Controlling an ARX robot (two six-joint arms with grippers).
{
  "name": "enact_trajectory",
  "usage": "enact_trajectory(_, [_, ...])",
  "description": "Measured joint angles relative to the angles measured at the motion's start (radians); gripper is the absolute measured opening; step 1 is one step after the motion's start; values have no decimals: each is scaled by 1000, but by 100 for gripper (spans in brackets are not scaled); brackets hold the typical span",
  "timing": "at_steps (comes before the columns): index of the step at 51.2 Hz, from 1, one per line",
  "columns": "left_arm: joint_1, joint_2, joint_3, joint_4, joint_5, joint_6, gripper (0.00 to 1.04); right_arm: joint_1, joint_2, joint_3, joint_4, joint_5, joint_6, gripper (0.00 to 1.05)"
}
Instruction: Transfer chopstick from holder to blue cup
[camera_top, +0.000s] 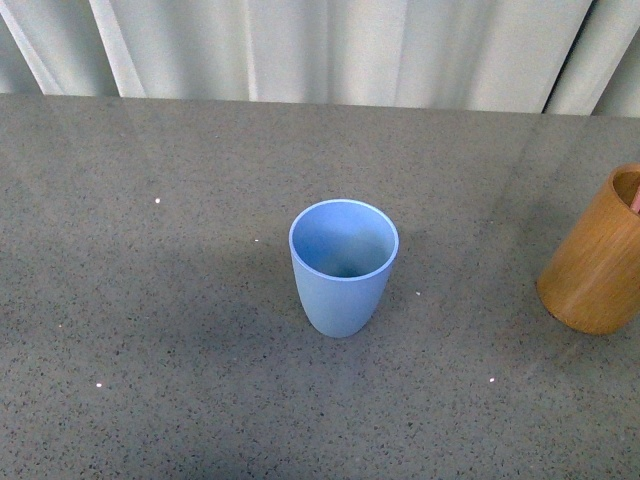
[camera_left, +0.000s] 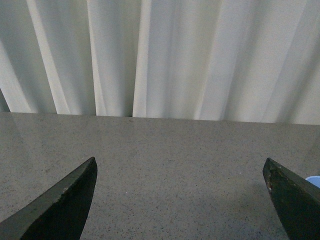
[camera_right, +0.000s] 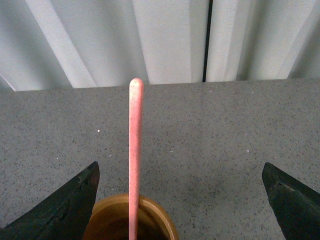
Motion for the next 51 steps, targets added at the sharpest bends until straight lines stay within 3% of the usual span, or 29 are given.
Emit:
enact_trajectory(23, [0,0,0,0,0,0,98,71,172,152,15,40,9,95])
enact_trajectory(33, [0,0,0,0,0,0,98,105,201,187,13,48,15,59])
enact_trajectory(44, [0,0,0,0,0,0,98,119,197,190,7,67,8,11])
enact_trajectory(47, [0,0,0,0,0,0,98,119,186,189,-2,69,2,3])
enact_trajectory(51, [0,0,0,0,0,0,98,119,161,185,-12,69,-6,2])
